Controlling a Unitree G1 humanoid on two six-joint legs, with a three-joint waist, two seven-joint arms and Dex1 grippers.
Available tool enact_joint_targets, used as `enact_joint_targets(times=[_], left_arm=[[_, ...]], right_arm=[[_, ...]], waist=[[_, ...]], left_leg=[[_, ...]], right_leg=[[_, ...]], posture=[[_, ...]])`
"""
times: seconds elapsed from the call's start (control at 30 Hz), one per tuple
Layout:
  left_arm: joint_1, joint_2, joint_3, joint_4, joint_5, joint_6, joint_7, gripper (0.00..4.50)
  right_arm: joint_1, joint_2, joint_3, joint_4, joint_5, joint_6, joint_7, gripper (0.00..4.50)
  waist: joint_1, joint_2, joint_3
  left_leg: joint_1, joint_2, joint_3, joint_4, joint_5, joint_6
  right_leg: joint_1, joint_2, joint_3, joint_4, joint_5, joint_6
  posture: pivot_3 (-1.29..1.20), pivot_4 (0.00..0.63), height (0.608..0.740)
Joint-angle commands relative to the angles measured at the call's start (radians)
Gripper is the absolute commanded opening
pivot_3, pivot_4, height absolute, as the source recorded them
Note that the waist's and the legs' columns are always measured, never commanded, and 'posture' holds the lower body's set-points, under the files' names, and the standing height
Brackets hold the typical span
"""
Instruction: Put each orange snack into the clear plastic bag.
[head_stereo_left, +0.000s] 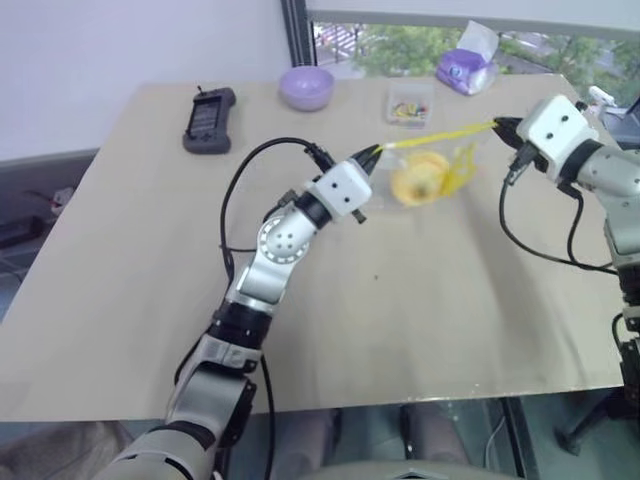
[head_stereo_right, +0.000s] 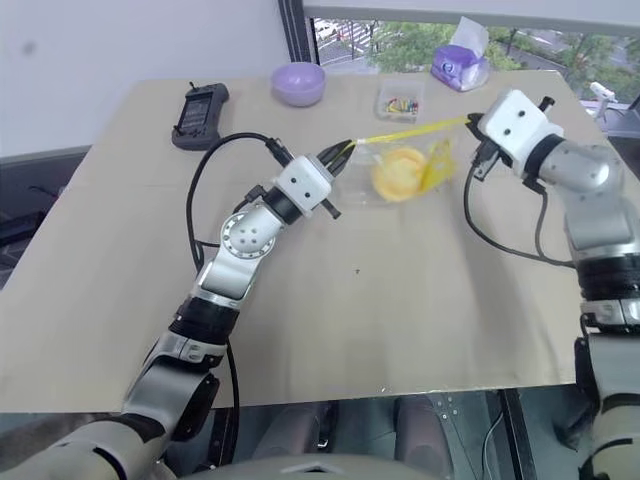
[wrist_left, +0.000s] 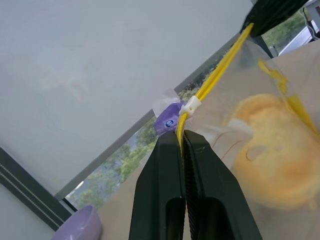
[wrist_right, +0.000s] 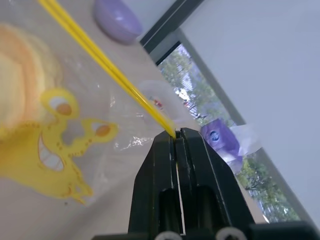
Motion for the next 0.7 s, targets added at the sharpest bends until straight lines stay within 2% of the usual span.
enact_joint_targets(times=[0.03,0.1,0.23,0.27,0.43,0.7], left_arm=[[0.038,0.015,-0.002,-0.018,-0.018,-0.017,-0.029,0.00],[0.052,0.013,-0.008,-0.022,-0.023,-0.012,-0.047,0.00],[0.057,0.009,-0.017,-0.026,-0.025,-0.009,-0.072,0.00],[0.057,0.008,-0.018,-0.026,-0.026,-0.008,-0.074,0.00],[0.060,0.007,-0.031,-0.030,-0.025,-0.018,-0.101,0.00],[0.064,-0.001,-0.043,-0.037,-0.024,-0.021,-0.122,0.00]], right_arm=[[0.081,-0.055,-0.055,-0.135,0.052,0.114,0.071,0.03],[0.126,-0.067,-0.049,-0.194,0.063,0.159,0.100,0.03],[0.166,-0.106,-0.042,-0.269,0.065,0.215,0.152,1.19],[0.165,-0.116,-0.037,-0.292,0.072,0.236,0.174,1.66],[0.100,-0.109,-0.008,-0.411,0.136,0.306,0.263,1.66],[-0.021,0.025,0.121,-0.433,0.116,0.317,0.279,1.66]], waist=[[0.000,0.000,0.000],[-0.002,0.000,0.000],[-0.002,0.000,0.000],[-0.002,0.000,0.000],[-0.004,0.000,0.000],[0.003,0.000,0.000]], left_leg=[[0.000,0.000,0.000,0.000,0.000,0.000],[0.000,0.000,0.000,0.000,0.000,0.000],[0.001,0.000,0.000,0.001,0.000,0.000],[0.001,0.000,0.000,0.001,0.000,0.000],[0.001,0.001,0.000,0.001,0.000,0.000],[0.000,0.001,-0.001,0.002,0.000,0.000]], right_leg=[[0.000,0.000,0.000,0.000,0.000,0.000],[0.000,0.000,0.000,0.000,0.000,0.000],[0.000,0.000,0.000,0.002,0.000,0.000],[0.000,0.000,0.000,0.002,0.000,0.000],[0.000,0.000,0.000,0.002,0.000,0.000],[0.000,0.000,0.000,0.001,0.000,0.000]], posture=[[0.00,0.150,0.740],[0.00,0.150,0.740],[0.00,0.150,0.740],[0.00,0.150,0.740],[0.00,0.150,0.740],[0.00,0.150,0.740]])
